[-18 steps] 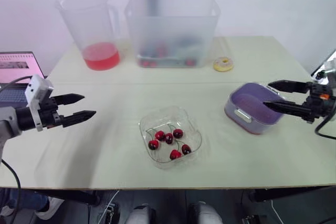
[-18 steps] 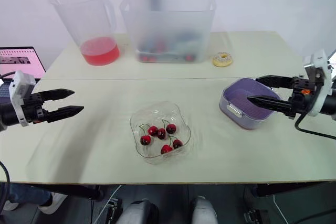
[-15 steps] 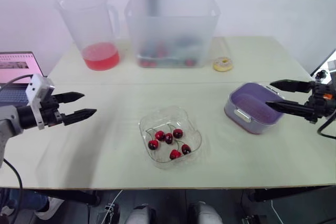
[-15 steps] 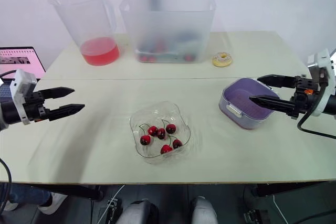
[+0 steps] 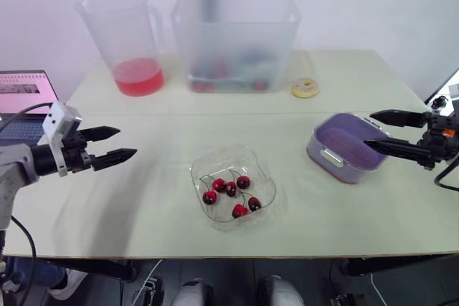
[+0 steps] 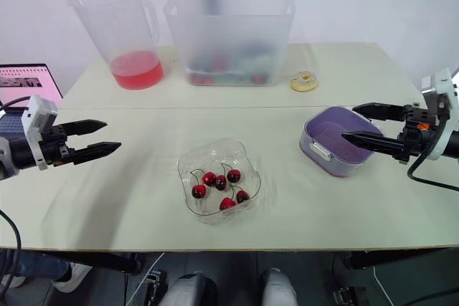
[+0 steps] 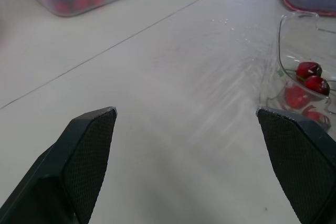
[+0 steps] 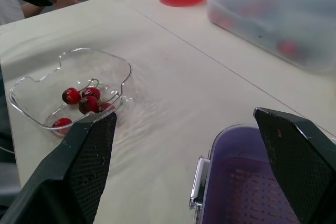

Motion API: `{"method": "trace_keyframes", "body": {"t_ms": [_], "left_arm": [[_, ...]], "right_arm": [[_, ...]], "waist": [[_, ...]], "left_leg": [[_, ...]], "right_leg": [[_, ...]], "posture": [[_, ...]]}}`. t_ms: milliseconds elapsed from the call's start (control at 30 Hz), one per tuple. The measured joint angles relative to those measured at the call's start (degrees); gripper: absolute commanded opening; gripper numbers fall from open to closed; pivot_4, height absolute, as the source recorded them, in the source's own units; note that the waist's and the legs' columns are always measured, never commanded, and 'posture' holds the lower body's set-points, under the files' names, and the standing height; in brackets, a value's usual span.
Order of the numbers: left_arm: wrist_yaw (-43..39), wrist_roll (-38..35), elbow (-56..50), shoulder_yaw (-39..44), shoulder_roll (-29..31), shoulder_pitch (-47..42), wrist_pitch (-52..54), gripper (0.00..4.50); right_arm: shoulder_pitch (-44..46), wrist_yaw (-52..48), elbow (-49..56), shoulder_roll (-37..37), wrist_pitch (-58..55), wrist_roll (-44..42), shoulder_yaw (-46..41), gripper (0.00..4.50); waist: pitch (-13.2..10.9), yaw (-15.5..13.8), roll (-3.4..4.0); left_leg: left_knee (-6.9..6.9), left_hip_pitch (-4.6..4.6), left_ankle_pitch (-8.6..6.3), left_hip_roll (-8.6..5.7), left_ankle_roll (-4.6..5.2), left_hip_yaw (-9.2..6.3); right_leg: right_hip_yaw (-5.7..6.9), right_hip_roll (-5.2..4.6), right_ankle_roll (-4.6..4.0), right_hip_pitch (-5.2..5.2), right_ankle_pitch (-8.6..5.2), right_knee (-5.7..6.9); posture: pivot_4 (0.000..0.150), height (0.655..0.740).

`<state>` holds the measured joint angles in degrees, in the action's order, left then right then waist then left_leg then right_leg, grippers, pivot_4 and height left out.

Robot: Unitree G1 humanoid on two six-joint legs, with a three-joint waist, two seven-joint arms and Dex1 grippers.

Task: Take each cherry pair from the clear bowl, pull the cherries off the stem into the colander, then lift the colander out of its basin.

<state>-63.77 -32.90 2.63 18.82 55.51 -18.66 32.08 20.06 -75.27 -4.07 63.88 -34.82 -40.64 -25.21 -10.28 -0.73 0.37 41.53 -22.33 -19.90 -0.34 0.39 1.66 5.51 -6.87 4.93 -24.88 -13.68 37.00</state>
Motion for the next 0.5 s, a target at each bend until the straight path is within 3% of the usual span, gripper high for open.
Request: {"method": "trace_keyframes", "body": {"t_ms": [267, 500], "left_arm": [[0.4, 1.1, 2.7, -0.5, -0.4, -3.9, -1.7, 4.5], [-2.1, 1.3, 4.9, -6.5, -0.8, -12.2, 1.3, 4.5]], "right_arm": [[0.8, 3.1, 0.2, -0.4, -0.1, -0.1, 0.0, 4.49], [7.3, 7.9, 0.7, -0.3, -6.2, -1.4, 1.2, 4.49]], "waist": [[0.0, 0.0, 0.0], [0.0, 0.1, 0.0]], "left_leg": [[0.04, 0.0, 0.0, 0.0, 0.0, 0.01], [0.1, -0.03, 0.0, 0.01, 0.0, 0.0]], "right_leg": [[0.01, 0.0, 0.0, 0.0, 0.0, 0.03], [0.01, 0.05, 0.0, -0.01, 0.0, 0.07]], "posture": [[0.15, 0.6886], [0.15, 0.6886]]}}
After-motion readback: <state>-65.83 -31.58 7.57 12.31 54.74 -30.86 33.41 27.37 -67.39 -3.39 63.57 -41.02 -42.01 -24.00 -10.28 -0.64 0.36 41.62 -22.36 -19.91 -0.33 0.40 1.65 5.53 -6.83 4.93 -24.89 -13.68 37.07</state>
